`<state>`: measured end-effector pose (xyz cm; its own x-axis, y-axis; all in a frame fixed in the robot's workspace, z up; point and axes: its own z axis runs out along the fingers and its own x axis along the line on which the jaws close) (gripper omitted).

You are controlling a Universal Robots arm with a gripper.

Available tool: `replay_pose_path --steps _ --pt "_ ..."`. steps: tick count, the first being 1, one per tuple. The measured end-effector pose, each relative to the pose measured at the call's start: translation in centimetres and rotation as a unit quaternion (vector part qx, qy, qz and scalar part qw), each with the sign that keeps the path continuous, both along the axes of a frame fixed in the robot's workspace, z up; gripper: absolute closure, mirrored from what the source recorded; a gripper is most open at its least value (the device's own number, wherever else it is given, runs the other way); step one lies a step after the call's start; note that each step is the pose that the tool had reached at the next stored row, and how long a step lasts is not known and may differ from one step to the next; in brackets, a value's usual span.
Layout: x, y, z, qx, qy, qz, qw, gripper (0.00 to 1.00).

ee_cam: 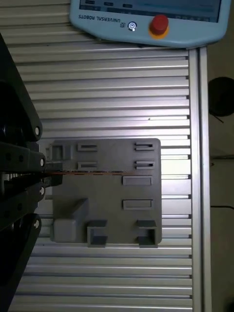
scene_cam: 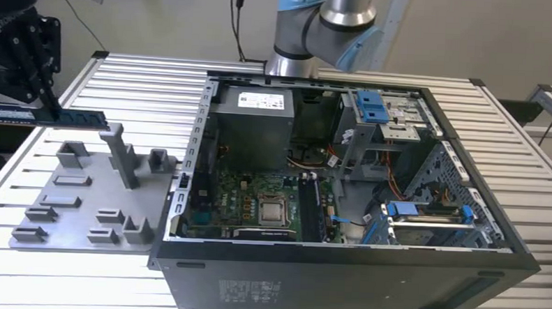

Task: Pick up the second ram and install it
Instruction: 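Pick up the second ram and move it above second insertion slot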

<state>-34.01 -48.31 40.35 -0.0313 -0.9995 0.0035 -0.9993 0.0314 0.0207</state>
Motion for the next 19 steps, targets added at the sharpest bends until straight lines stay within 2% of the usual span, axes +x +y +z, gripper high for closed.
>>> replay_pose_path --steps 15,19 --pt "2.24 0.00 0.00 0.0000 0.0000 0.000 1.0000 0.86" --pt "3.13 0.00 0.00 0.0000 0.0002 0.000 1.0000 0.86"
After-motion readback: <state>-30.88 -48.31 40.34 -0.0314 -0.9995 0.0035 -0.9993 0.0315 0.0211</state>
